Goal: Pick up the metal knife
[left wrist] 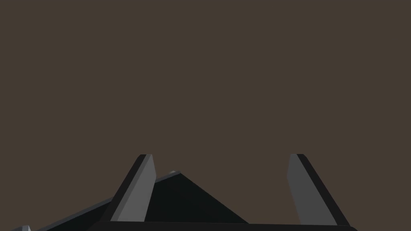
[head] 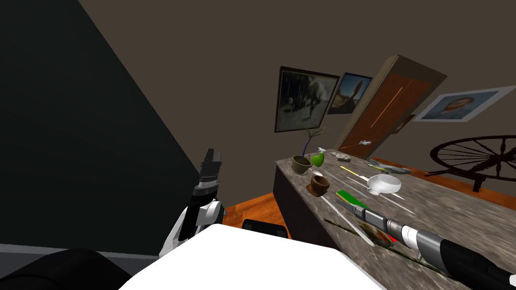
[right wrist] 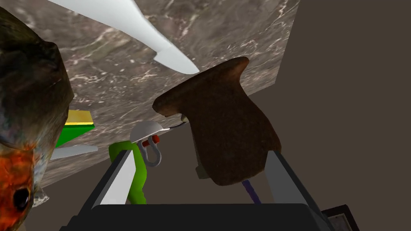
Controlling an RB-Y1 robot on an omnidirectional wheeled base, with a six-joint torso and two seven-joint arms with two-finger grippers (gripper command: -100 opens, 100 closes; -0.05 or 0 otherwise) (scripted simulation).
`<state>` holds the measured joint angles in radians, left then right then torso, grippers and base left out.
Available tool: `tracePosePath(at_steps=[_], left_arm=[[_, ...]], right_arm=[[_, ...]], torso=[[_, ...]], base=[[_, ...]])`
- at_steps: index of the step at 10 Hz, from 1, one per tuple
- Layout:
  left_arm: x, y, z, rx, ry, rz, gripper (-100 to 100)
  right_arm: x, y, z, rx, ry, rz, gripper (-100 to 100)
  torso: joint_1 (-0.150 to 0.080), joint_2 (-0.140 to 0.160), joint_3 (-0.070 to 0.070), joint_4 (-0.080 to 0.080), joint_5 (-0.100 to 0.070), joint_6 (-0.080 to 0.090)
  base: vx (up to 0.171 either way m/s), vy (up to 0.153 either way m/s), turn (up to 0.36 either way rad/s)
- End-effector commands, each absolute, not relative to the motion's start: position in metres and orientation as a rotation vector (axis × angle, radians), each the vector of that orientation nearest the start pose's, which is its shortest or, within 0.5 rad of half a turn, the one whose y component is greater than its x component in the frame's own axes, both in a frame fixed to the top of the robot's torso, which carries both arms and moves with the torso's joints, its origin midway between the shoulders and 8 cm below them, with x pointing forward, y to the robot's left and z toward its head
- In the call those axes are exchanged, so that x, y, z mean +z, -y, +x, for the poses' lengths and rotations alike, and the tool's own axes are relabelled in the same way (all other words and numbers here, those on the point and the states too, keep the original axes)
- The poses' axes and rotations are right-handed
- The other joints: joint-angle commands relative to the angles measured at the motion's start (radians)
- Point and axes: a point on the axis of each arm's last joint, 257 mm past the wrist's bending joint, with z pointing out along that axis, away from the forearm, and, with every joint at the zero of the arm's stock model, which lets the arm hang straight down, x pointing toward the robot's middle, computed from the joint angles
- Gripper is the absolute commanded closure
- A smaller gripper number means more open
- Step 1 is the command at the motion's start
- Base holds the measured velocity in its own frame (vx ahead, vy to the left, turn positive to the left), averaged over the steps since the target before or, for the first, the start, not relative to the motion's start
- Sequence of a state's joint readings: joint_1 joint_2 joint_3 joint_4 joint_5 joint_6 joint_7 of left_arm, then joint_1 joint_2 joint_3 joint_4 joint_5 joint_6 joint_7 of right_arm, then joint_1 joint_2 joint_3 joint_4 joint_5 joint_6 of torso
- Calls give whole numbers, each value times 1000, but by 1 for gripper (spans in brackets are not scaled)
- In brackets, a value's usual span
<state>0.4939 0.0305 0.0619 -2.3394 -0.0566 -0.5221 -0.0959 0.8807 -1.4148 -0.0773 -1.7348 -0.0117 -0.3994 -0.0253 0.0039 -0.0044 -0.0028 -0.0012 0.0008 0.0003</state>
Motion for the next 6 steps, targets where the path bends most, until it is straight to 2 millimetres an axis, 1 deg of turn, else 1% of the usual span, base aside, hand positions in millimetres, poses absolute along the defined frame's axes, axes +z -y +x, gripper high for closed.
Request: tracePosePath(at_steps=[1, 2, 3, 6], left_arm=[[57, -283, 326, -1137, -626, -486, 0], [57, -283, 326, -1137, -626, -486, 0], [57, -283, 326, -1137, -626, -486, 0], [57, -283, 326, -1137, -626, -486, 0]], right_arm=[[-268, 492, 288, 393, -2268, 143, -100], [-275, 500, 280, 359, -2308, 124, -100], [-275, 500, 280, 359, -2308, 124, -100], [-293, 526, 252, 251, -2426, 71, -100]], torso=[[0, 0, 0, 0, 0, 0], [1, 1, 0, 0, 0, 0], [1, 2, 1, 0, 0, 0], [0, 4, 2, 1, 0, 0]], base=[[73, 70, 81], [54, 72, 85], [28, 42, 16], [30, 49, 82]])
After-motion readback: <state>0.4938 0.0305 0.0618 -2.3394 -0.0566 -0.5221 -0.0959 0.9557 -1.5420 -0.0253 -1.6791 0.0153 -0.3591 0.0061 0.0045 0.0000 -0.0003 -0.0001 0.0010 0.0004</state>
